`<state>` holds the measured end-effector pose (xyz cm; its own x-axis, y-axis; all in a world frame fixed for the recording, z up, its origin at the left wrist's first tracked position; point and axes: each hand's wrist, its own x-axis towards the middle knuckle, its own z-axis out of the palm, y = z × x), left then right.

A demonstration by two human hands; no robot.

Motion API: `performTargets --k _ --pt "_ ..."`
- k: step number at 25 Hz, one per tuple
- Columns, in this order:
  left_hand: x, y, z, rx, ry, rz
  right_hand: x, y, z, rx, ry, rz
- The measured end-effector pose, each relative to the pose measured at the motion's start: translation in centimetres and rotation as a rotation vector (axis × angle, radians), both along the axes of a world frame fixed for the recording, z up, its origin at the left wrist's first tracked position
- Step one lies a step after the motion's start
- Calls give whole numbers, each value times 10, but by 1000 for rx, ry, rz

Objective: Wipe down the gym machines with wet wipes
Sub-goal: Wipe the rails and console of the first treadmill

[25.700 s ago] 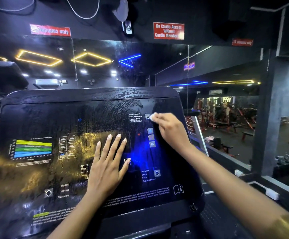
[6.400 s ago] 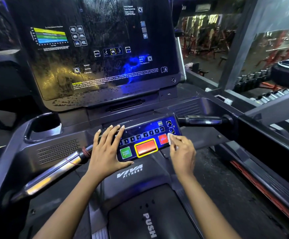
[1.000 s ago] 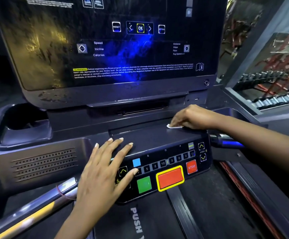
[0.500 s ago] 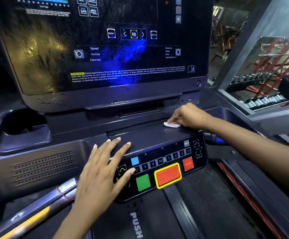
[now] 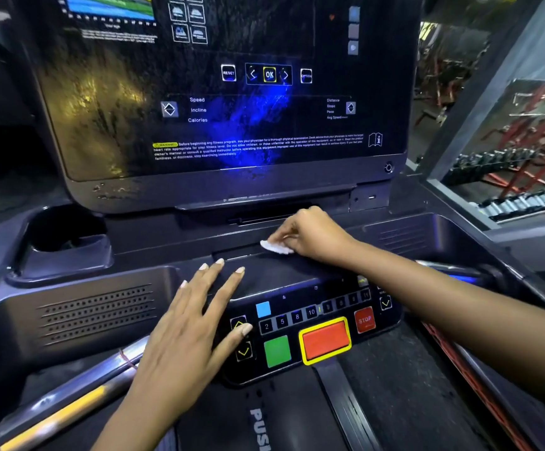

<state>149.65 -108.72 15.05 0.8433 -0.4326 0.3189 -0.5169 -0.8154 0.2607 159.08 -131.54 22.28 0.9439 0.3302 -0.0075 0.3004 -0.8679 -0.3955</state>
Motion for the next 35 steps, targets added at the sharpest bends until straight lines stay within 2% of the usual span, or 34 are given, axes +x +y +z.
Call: performTargets --k 4,11,14,20,23,25,27,30,32,35 --pt "-3 3 -1 -42 28 60 30 20 -7 -255 82 82" --pt "-2 3 -2 -122 26 43 33 72 -33 -220 -13 209" --pt "-4 2 -1 -133 16 45 28 65 -28 -122 3 238" --pt "-3 1 -2 -81 -16 44 -21 32 -6 138 -88 444" --pt "-3 1 -2 -63 -34 54 -37 8 8 174 -11 477" --pt "-3 1 -2 -56 -51 50 -35 -12 19 167 40 411" --pt "-2 1 -3 -55 -62 43 -20 -38 18 124 10 164" --pt "-2 2 -6 -67 -75 35 -1 -61 3 -126 36 -195" --pt "-1 2 -6 -82 -80 26 -6 -51 -2 -175 58 -235" --pt "-1 2 -6 -86 -75 22 -38 -17 9 -115 14 -193"
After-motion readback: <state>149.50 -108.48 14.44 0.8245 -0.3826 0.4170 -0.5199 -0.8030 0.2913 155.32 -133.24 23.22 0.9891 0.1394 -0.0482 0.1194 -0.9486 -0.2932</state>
